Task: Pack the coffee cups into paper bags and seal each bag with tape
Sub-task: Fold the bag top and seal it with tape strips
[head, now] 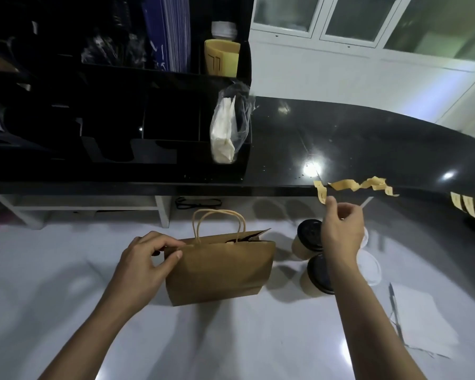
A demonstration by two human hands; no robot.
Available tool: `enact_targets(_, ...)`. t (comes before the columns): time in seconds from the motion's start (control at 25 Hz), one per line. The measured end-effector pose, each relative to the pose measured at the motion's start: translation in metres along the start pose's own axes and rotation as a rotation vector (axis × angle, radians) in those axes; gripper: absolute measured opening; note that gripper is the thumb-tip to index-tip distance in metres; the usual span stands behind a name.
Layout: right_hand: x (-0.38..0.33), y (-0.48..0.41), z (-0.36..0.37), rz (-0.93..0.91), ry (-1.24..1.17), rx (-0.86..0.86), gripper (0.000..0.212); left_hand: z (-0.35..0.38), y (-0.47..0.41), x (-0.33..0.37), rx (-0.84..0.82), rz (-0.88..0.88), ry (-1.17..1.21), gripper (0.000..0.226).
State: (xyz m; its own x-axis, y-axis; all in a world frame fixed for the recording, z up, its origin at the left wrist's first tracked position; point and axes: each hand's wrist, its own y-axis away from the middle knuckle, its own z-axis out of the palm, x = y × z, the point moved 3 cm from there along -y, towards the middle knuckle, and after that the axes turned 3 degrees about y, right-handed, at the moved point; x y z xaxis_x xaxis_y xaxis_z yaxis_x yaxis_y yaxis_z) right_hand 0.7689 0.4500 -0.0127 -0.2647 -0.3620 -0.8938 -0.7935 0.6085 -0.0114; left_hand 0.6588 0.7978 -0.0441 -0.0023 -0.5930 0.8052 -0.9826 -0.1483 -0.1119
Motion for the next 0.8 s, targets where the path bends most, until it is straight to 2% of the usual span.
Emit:
enact_targets(0.08,0.007,-0.021,0.008,0.153,-0.04,-0.048,0.036,0.0,0.001,0.0,-0.005,-0.014,-0.002,0.023)
enact_targets(0.24,0.009,-0.04,0.024,0.243,-0.109,-0.129,0.043,-0.001,0.003,-0.001,-0.019,-0.019,-0.003,0.021)
enact_targets(0.32,0.007,-0.043,0.031,0.279,-0.203,-0.147,0.039,-0.002,0.004,-0.001,-0.019,-0.014,0.008,0.02)
enact_targets(0.4,0.005,-0.044,0.035,0.303,-0.305,-0.149,0.027,-0.003,0.003,-0.001,-0.02,-0.016,0.007,0.019)
enact_targets(0.56,0.003,-0.044,0.036,0.275,-0.377,-0.103,0.014,-0.002,0.004,-0.002,-0.017,-0.015,0.009,0.02)
enact_targets(0.8,-0.014,-0.022,0.028,0.118,-0.374,-0.098,0.017,-0.002,0.004,-0.001,-0.016,-0.002,0.016,0.021)
